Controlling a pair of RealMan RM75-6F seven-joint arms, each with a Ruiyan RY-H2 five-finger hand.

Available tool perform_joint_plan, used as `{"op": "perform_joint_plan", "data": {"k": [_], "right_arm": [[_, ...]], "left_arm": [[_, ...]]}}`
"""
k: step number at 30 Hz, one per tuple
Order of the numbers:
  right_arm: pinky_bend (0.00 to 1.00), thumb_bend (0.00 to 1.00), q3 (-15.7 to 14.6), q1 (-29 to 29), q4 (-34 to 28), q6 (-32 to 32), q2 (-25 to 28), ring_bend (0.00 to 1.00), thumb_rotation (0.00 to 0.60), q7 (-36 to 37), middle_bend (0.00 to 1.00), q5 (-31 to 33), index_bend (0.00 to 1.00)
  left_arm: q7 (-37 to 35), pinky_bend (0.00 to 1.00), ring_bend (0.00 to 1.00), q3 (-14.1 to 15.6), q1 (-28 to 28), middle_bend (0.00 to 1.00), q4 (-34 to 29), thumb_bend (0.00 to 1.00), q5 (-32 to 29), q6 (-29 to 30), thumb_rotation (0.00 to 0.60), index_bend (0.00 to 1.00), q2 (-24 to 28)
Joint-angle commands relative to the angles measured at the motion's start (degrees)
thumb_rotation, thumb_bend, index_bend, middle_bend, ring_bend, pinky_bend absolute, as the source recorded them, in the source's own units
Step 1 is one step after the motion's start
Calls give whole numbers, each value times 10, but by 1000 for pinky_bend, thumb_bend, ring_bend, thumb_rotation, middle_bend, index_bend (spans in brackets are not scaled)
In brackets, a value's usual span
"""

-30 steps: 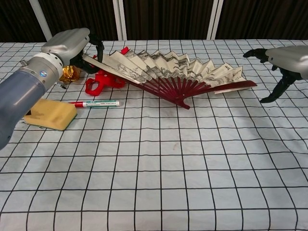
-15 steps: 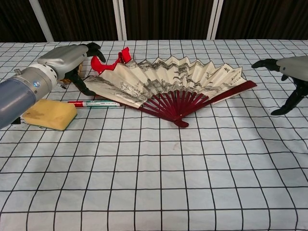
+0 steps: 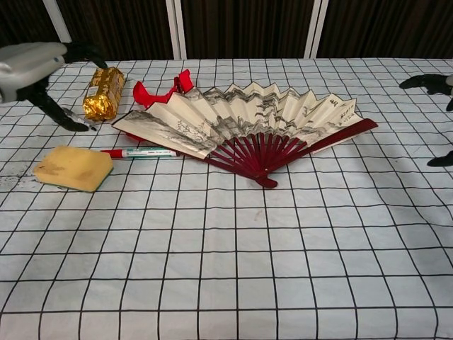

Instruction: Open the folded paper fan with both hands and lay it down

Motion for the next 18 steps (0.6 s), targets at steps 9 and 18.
{"op": "perform_joint_plan", "data": {"k": [9,18], "right_arm": [[212,0,-33,-103,-45,104,91,71,600,93,0,-70,0],[212,0,-64,-196,-28,183,141,71,600,189,0,-119,0]], "left_arm": [[-65,0,0,63,139,0,-106,0,69,143,600,109,158],[-136,0,0,95,218,0,-119,0,97,206,600,47,218]]}}
